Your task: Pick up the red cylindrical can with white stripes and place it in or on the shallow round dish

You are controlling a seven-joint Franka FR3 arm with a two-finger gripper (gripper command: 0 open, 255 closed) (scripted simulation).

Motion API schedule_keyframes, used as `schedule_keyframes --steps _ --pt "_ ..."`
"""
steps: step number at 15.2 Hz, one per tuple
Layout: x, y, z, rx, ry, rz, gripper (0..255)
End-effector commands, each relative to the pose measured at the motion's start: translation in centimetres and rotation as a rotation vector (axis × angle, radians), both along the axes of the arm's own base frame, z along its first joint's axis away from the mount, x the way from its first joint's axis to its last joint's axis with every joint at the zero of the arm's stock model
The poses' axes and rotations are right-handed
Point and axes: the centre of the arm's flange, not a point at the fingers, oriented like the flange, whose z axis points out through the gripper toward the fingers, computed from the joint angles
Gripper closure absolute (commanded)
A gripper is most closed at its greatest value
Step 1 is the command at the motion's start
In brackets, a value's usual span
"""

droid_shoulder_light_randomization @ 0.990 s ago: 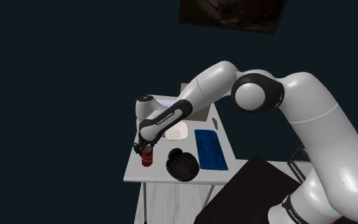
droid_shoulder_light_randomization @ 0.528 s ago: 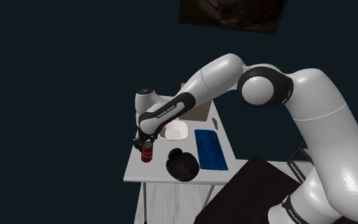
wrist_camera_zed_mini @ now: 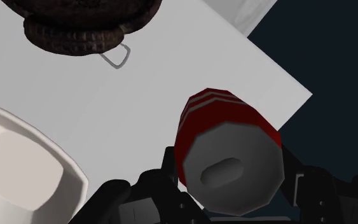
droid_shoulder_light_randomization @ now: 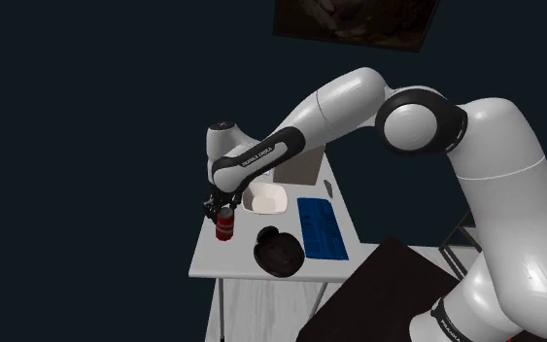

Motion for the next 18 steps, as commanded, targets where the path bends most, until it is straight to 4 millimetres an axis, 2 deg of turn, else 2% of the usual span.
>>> schedule_keyframes --steps 1,17,18 --pt "0.0 0.1 1.1 0.0 0.0 0.0 255" --pt "0.0 0.1 9.2 0.0 0.0 0.0 255" --pt "-1.0 -0.7 9.4 0.0 0.0 0.0 255"
